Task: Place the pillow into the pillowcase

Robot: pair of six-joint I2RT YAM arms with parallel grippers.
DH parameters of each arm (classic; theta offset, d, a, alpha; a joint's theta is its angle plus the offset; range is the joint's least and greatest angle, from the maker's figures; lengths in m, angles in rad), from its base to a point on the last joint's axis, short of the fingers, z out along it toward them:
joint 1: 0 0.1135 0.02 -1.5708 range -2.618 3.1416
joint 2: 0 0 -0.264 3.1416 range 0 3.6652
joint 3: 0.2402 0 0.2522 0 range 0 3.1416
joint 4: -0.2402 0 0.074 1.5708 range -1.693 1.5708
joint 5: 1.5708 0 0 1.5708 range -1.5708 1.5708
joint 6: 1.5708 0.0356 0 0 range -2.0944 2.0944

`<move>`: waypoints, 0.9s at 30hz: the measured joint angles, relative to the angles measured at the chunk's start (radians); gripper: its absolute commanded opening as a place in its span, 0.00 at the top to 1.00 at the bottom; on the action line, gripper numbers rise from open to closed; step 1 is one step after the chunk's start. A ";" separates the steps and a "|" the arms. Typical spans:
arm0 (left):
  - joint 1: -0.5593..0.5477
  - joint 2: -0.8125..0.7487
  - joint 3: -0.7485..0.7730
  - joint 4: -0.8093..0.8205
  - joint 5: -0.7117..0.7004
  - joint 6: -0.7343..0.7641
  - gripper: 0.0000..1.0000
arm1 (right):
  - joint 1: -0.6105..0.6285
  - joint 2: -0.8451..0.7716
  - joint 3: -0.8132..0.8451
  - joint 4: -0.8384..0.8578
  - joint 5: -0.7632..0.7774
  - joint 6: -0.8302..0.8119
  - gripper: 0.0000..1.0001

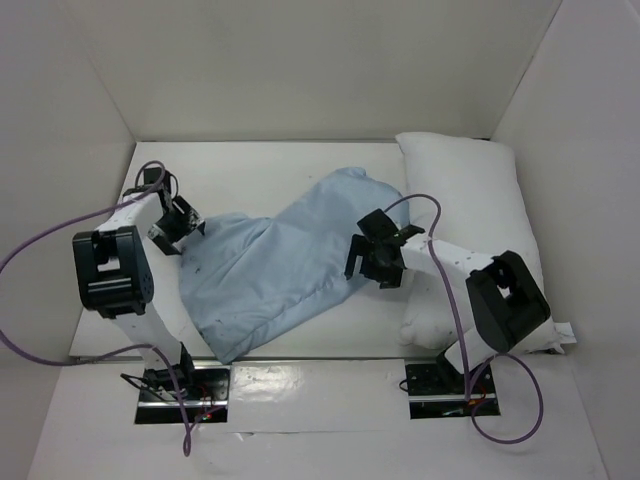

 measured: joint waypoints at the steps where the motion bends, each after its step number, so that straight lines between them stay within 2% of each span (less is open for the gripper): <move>1: 0.000 0.038 0.012 0.021 0.007 0.000 0.18 | -0.009 -0.002 -0.014 0.017 -0.011 0.022 0.01; 3: 0.000 0.098 0.023 0.044 0.027 -0.004 0.34 | -0.018 0.011 -0.026 0.060 -0.026 0.053 0.03; 4: 0.000 0.124 0.024 0.052 0.041 -0.003 0.46 | -0.018 0.025 -0.026 0.087 -0.035 0.064 0.05; 5: 0.000 0.143 0.031 0.047 0.047 0.001 0.84 | -0.018 0.043 -0.026 0.119 -0.045 0.070 0.07; 6: 0.000 0.151 0.042 0.042 0.059 -0.002 0.98 | -0.018 0.063 -0.014 0.139 -0.055 0.076 0.10; 7: 0.003 0.154 0.047 0.053 0.073 0.003 1.00 | -0.017 0.078 -0.007 0.173 -0.060 0.077 0.16; 8: 0.003 0.161 0.058 0.054 0.081 0.007 1.00 | -0.017 0.101 0.011 0.198 -0.067 0.074 0.41; 10: 0.007 0.169 0.078 0.053 0.099 0.011 1.00 | -0.015 0.159 0.062 0.240 -0.073 0.054 0.71; 11: 0.008 0.170 0.086 0.051 0.102 0.011 1.00 | -0.014 0.195 0.094 0.254 -0.073 0.045 0.82; 12: 0.011 0.166 0.090 0.053 0.103 0.012 1.00 | -0.014 0.233 0.127 0.267 -0.075 0.032 0.99; 13: 0.016 0.158 0.090 0.051 0.103 0.011 1.00 | -0.013 0.279 0.169 0.274 -0.077 0.016 1.00; 16: 0.041 0.095 0.071 0.040 0.098 0.011 1.00 | -0.013 0.425 0.373 0.256 -0.090 -0.030 1.00; 23: 0.069 -0.314 -0.097 -0.029 0.121 0.007 1.00 | -0.019 0.858 1.204 0.206 -0.193 -0.182 0.99; 24: 0.068 -0.426 -0.146 -0.038 0.132 0.007 1.00 | -0.021 0.907 1.311 0.215 -0.217 -0.192 0.62; 25: 0.066 -0.492 -0.178 -0.050 0.145 0.007 1.00 | -0.024 0.939 1.380 0.227 -0.234 -0.192 0.39; 27: 0.064 -0.597 -0.230 -0.084 0.173 0.006 1.00 | -0.038 0.959 1.437 0.248 -0.279 -0.189 0.13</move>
